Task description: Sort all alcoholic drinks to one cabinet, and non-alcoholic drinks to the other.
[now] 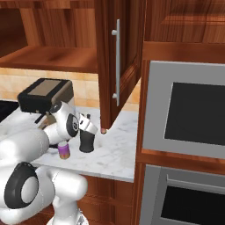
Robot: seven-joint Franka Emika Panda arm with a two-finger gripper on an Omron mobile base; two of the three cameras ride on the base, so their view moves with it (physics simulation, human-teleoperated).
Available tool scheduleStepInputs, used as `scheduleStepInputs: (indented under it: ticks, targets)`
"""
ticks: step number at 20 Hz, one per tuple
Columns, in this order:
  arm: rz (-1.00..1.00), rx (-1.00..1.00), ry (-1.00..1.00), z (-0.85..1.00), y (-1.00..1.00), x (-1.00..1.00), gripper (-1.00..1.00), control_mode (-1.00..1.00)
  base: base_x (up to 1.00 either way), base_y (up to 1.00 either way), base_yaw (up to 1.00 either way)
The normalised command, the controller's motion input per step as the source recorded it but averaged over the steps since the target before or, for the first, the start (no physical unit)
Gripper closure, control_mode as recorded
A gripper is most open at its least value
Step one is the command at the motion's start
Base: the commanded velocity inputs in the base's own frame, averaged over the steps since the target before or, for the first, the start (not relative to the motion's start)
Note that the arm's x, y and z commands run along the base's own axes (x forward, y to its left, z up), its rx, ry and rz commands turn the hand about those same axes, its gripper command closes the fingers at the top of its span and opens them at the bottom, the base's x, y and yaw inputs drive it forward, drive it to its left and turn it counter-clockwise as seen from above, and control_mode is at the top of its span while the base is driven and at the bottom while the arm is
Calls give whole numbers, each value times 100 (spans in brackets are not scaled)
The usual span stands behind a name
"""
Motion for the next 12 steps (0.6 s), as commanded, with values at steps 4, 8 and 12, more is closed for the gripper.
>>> scheduleStepInputs:
  ticks: [4, 8, 12]
  targets:
    - [1, 4, -8, 78, -29, -61, 100, -100, 0, 0, 0]
    - [3, 6, -1, 100, -12, -44, 100, -100, 0, 0, 0]
    - [8, 7, 0, 100, 0, -34, 100, -100, 0, 0, 0]
